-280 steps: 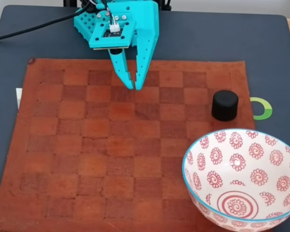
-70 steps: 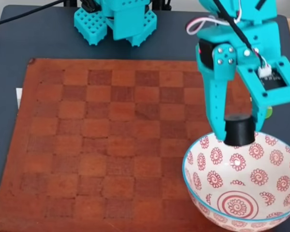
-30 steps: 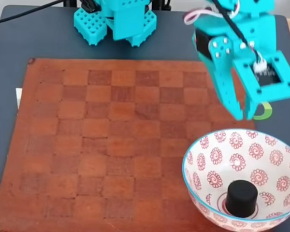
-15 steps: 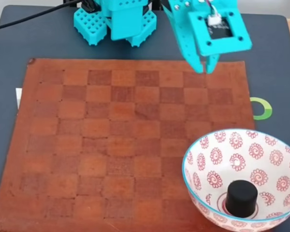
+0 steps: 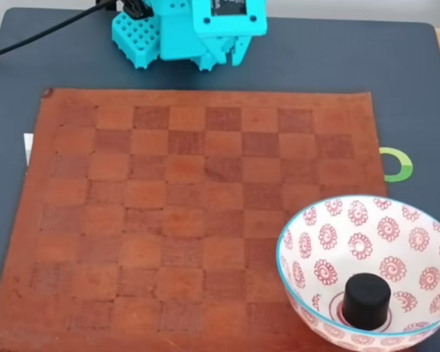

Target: Grasp a black cylinder and put it in a bowl.

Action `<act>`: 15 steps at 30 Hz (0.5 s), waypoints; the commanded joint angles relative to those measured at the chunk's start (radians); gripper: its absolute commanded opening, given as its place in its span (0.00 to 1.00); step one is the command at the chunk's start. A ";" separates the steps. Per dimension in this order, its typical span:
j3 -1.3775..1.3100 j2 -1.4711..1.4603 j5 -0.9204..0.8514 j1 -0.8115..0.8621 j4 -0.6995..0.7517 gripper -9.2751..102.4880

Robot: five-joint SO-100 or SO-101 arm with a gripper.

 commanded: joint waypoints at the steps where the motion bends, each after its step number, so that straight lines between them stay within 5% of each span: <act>1: 0.094 0.115 0.005 0.008 -0.048 0.08; 15: 0.607 0.575 0.091 0.000 -0.302 0.08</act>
